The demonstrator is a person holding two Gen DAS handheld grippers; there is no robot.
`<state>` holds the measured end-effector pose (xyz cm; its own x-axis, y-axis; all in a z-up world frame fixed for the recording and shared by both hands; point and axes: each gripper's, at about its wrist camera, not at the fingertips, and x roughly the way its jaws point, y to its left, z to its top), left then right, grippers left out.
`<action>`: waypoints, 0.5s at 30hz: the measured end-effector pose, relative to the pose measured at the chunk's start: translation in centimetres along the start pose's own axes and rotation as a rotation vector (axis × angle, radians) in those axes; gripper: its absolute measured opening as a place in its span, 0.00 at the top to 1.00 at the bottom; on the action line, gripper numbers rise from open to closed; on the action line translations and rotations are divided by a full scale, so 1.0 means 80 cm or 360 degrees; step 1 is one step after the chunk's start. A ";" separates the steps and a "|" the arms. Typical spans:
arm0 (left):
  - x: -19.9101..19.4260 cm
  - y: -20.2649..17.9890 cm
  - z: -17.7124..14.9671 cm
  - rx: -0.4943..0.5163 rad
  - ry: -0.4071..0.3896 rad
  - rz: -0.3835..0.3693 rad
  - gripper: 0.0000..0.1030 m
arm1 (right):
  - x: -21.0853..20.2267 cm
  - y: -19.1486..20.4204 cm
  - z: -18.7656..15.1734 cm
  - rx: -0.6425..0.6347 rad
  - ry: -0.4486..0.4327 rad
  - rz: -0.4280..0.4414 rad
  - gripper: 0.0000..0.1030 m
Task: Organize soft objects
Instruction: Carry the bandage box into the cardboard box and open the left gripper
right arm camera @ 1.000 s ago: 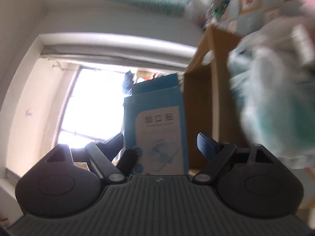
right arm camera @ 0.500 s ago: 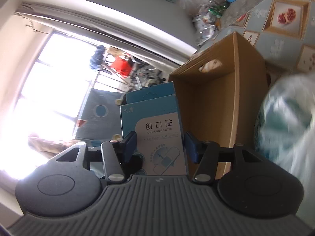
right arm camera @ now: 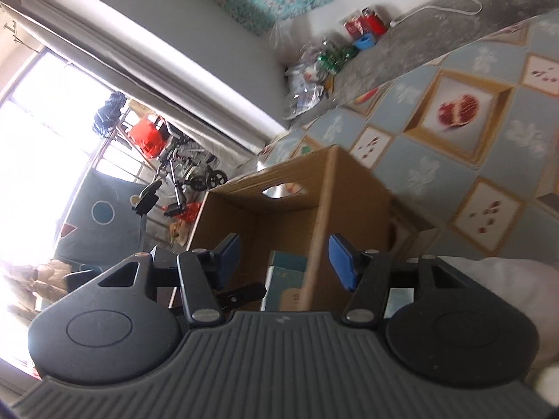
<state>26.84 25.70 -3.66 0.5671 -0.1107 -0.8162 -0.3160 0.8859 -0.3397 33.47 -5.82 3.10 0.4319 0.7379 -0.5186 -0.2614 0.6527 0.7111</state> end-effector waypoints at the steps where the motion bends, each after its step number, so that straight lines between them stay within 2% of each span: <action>1: 0.003 0.005 0.000 -0.0006 0.0019 0.0007 0.74 | -0.007 -0.003 -0.004 0.0000 -0.0002 -0.0003 0.45; 5: -0.006 0.012 -0.014 0.0000 0.0061 0.0054 0.73 | -0.022 -0.015 -0.018 -0.0011 0.0020 -0.0006 0.44; 7: -0.010 0.014 -0.019 0.0042 0.0095 0.0101 0.57 | -0.026 -0.019 -0.025 -0.0008 0.0034 0.0001 0.44; 10: -0.009 0.009 -0.034 0.0142 0.0174 0.0181 0.41 | -0.021 -0.013 -0.036 -0.0015 0.0057 0.0016 0.43; 13: 0.006 0.000 -0.049 0.0252 0.0315 0.0212 0.35 | -0.023 -0.005 -0.049 -0.0052 0.0074 0.0021 0.42; 15: 0.016 -0.007 -0.056 0.0306 0.0357 0.0241 0.31 | -0.027 0.000 -0.058 -0.0077 0.0085 0.0025 0.41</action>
<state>24.36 23.07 -6.60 0.3364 -0.0486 -0.9405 -0.2226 0.9663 -0.1296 28.57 -6.60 2.04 0.3811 0.7555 -0.5329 -0.3098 0.6474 0.6964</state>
